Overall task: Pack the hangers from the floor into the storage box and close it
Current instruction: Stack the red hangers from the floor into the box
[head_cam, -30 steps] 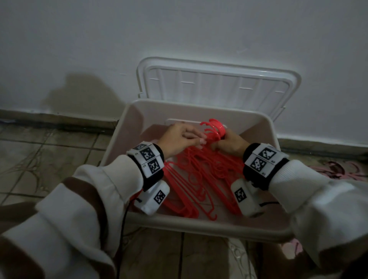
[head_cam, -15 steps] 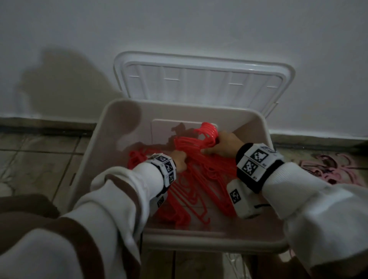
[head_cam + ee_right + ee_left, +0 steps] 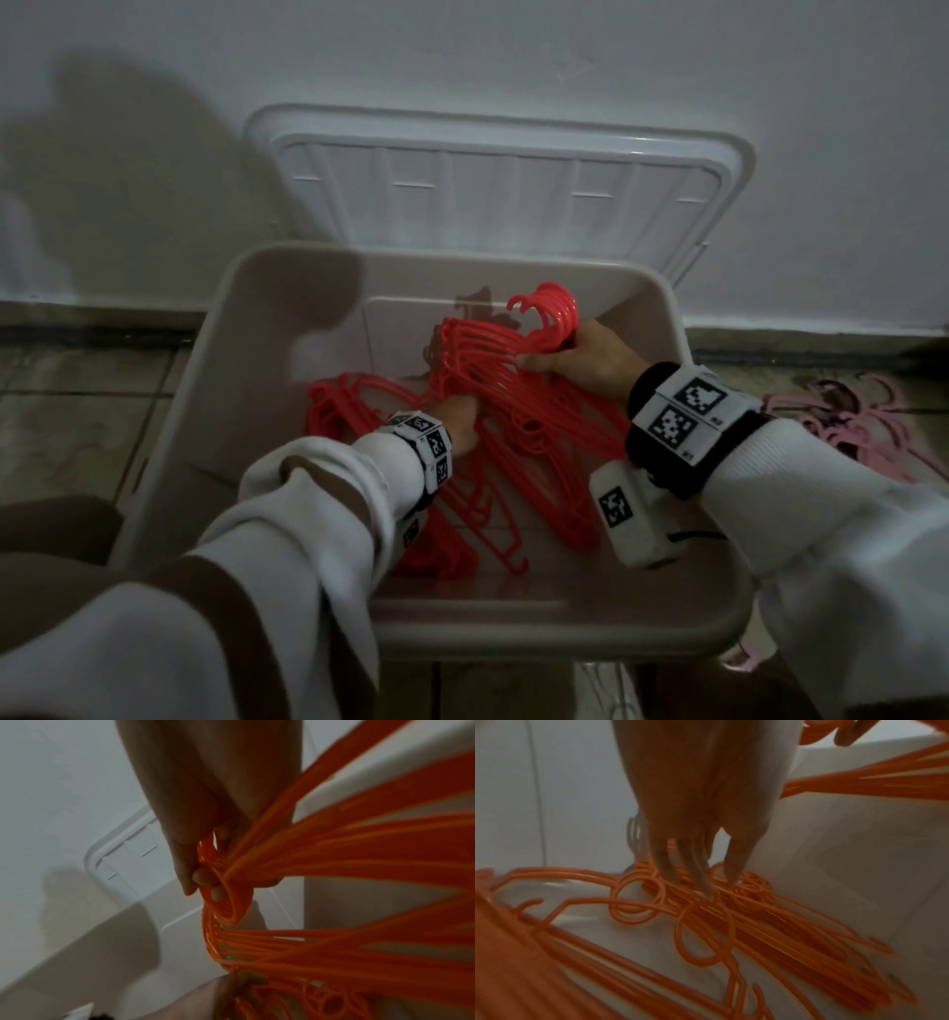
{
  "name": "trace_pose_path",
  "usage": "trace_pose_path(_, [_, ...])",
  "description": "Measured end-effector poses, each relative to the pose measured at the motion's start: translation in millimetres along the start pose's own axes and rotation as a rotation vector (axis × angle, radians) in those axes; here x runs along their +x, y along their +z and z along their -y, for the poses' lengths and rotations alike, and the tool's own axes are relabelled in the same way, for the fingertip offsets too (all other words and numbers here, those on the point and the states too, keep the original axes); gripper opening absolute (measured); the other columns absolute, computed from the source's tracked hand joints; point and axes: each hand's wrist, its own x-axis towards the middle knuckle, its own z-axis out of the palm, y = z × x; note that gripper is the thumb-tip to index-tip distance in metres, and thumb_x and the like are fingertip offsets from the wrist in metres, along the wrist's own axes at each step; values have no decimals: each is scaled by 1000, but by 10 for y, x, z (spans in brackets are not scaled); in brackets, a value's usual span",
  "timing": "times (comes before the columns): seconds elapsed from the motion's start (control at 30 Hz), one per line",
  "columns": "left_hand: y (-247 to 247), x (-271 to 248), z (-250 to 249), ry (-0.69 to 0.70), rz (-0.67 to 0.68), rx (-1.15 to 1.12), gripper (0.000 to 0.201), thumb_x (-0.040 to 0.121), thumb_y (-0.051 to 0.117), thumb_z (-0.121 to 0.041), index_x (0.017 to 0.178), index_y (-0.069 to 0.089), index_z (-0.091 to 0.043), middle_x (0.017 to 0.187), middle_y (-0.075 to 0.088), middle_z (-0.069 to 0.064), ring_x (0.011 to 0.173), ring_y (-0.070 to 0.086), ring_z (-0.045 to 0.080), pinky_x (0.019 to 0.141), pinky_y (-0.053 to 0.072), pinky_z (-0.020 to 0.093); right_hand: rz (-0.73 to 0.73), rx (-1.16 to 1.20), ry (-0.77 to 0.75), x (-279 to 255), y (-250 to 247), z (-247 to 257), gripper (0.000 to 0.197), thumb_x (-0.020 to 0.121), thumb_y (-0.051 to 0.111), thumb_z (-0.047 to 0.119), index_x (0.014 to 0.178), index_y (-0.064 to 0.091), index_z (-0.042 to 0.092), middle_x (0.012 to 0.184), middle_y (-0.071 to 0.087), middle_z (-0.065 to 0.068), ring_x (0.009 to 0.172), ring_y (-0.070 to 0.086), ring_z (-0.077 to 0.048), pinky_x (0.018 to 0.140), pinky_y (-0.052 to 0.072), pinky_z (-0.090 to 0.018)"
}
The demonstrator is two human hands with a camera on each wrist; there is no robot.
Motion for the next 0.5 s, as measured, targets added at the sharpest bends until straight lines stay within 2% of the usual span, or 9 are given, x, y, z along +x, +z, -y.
trace_pose_path(0.1, [-50, 11, 24, 47, -69, -37, 42, 86, 54, -12, 128, 51, -9, 130, 54, 14, 118, 53, 29, 97, 44, 32, -10, -27, -11, 22, -3, -2, 32, 80, 70, 30, 100, 70, 5, 96, 70, -8, 82, 59, -11, 72, 42, -17])
trace_pose_path(0.17, [-105, -47, 35, 118, -131, -64, 43, 84, 54, -4, 128, 54, -7, 131, 53, 14, 120, 51, 28, 98, 40, 26, -1, -15, -20, 38, -3, -7, 34, 80, 69, 33, 96, 71, 4, 90, 70, -9, 77, 60, -11, 66, 44, -16])
trace_pose_path(0.27, [-217, -182, 70, 163, -140, -88, 28, 82, 59, -2, 109, 66, -3, 111, 65, 12, 106, 59, 24, 75, 35, 11, -2, -13, -42, 55, 2, -8, 35, 79, 69, 38, 89, 72, 4, 75, 68, -4, 65, 58, -8, 55, 39, -2])
trace_pose_path(0.33, [-313, -299, 88, 198, -127, -120, 21, 81, 66, -6, 102, 69, -3, 100, 69, 11, 95, 63, 21, 69, 34, 8, 26, -27, -69, 54, 5, 22, 34, 79, 68, 38, 86, 72, 5, 66, 64, 1, 64, 57, -8, 62, 42, -6])
trace_pose_path(0.4, [-408, -435, 108, 227, -140, -136, 19, 79, 70, -12, 97, 71, -6, 93, 71, 7, 89, 65, 17, 69, 36, 10, 51, -33, -92, 52, 15, 80, 26, 79, 69, 35, 86, 70, 9, 70, 63, 3, 70, 58, -12, 76, 44, -19])
trace_pose_path(0.43, [-459, -505, 118, 232, -165, -144, 18, 78, 71, -14, 95, 72, -8, 90, 71, 5, 85, 64, 14, 68, 37, 10, 58, -31, -107, 41, 28, 123, 22, 79, 70, 31, 91, 68, 12, 78, 65, 1, 77, 59, -14, 80, 44, -22])
trace_pose_path(0.5, [-560, -647, 148, 249, -254, -189, 15, 78, 72, -13, 92, 74, -10, 82, 69, 0, 77, 61, 8, 64, 39, 6, 81, -47, -122, 16, 70, 217, 32, 79, 72, 21, 108, 64, 10, 96, 64, -4, 90, 59, -17, 79, 42, -17])
